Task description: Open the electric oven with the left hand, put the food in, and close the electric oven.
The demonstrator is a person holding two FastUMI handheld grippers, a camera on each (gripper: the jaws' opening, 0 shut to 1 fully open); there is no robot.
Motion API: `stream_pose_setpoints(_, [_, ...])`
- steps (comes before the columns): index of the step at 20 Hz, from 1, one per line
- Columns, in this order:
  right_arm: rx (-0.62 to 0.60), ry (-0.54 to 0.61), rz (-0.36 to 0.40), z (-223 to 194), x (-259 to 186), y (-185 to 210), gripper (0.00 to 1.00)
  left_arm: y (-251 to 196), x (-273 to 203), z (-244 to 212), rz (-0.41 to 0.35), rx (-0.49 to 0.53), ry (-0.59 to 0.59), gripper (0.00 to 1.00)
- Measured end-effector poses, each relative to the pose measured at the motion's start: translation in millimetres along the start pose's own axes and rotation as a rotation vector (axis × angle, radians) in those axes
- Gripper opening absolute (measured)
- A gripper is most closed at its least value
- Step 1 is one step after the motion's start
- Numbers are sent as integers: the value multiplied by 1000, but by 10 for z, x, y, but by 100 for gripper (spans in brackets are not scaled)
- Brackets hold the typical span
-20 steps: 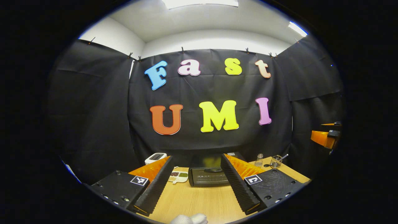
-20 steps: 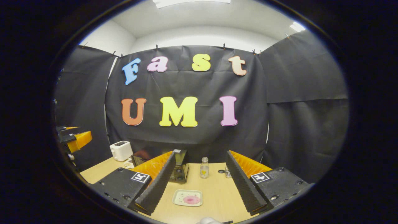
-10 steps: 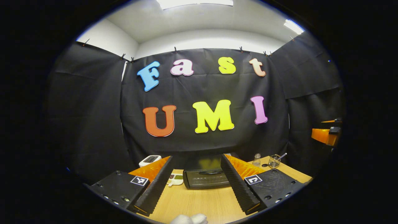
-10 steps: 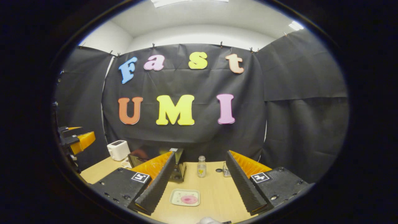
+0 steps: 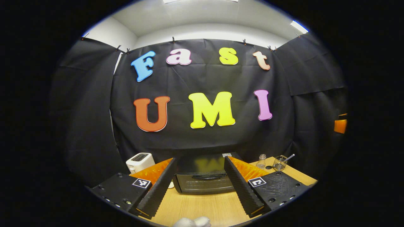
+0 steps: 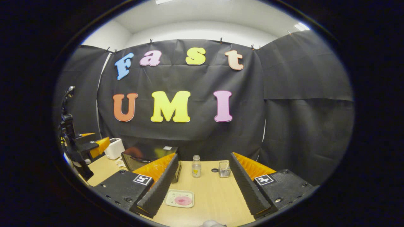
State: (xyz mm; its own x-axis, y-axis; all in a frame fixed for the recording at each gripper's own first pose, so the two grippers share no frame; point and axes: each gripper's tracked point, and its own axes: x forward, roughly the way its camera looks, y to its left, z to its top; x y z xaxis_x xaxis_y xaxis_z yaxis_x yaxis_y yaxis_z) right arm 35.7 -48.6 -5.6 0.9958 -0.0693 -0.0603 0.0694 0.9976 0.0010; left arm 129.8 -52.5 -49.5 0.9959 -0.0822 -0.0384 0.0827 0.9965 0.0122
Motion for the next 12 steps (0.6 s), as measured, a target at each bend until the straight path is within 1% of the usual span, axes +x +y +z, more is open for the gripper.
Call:
stream_pose_setpoints(6, [-21,24,-60,1,82,-195,100,-96,677,-364,-12,16,44,97])
stream_pose_setpoints(10, [-22,62,-77,-104,111,-185,100,-210,1106,-679,-35,-1,87,97])
stream_pose_setpoints(12, [-27,79,-80,-141,111,-185,100,-249,1304,-869,-30,-5,115,96])
